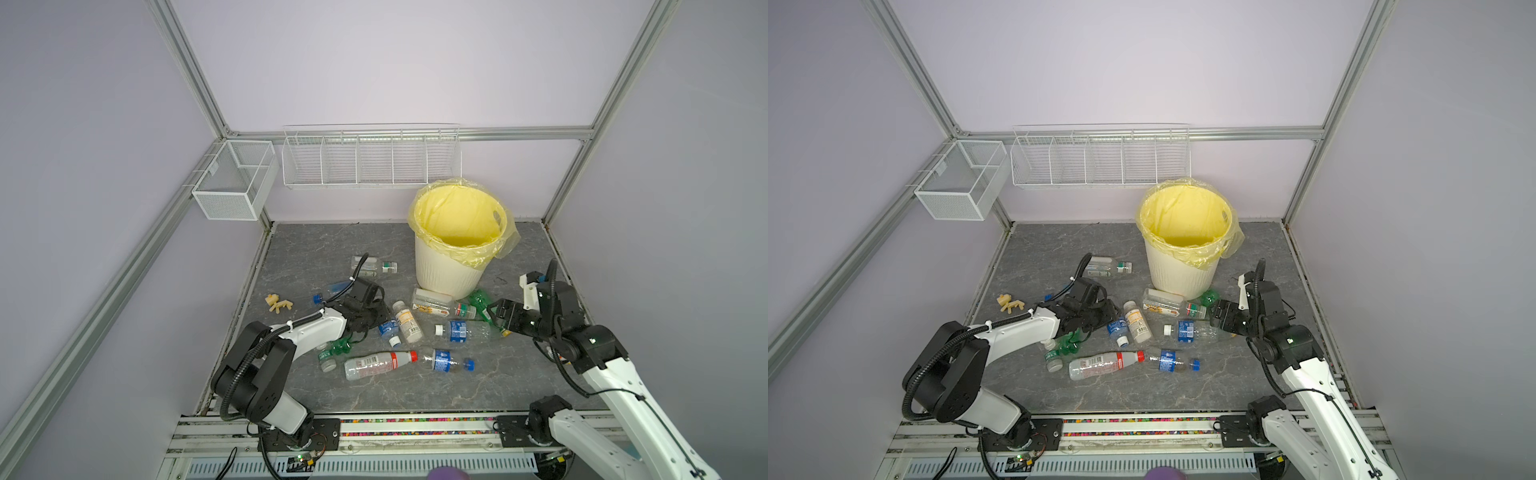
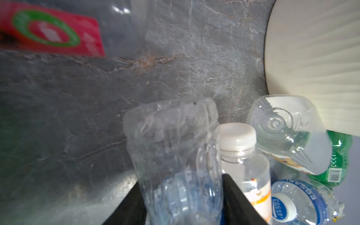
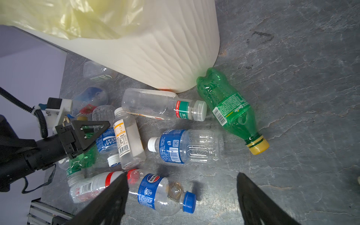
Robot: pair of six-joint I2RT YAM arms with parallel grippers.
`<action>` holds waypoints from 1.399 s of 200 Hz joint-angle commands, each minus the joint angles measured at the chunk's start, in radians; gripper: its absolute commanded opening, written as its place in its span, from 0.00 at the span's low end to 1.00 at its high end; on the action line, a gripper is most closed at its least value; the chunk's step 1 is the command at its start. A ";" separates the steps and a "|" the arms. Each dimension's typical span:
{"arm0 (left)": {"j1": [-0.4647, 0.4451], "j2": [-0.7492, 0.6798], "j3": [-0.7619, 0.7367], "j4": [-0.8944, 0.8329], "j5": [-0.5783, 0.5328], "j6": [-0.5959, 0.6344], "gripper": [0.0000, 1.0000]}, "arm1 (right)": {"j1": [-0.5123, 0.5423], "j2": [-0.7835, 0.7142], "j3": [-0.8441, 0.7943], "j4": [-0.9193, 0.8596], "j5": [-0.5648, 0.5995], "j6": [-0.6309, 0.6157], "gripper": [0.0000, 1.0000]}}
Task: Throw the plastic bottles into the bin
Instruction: 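Lower the left gripper onto the clear blue-labelled bottle and close on it, then lift the blue-labelled bottle with the left gripper toward the bin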
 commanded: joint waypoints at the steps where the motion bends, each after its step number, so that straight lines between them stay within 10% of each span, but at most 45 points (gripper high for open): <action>1: -0.005 -0.037 0.014 -0.014 -0.016 -0.001 0.55 | -0.001 -0.020 -0.018 -0.018 0.020 0.013 0.88; 280: 0.019 -0.492 0.099 -0.245 0.080 0.017 0.55 | -0.001 -0.039 -0.023 -0.033 0.069 0.102 0.88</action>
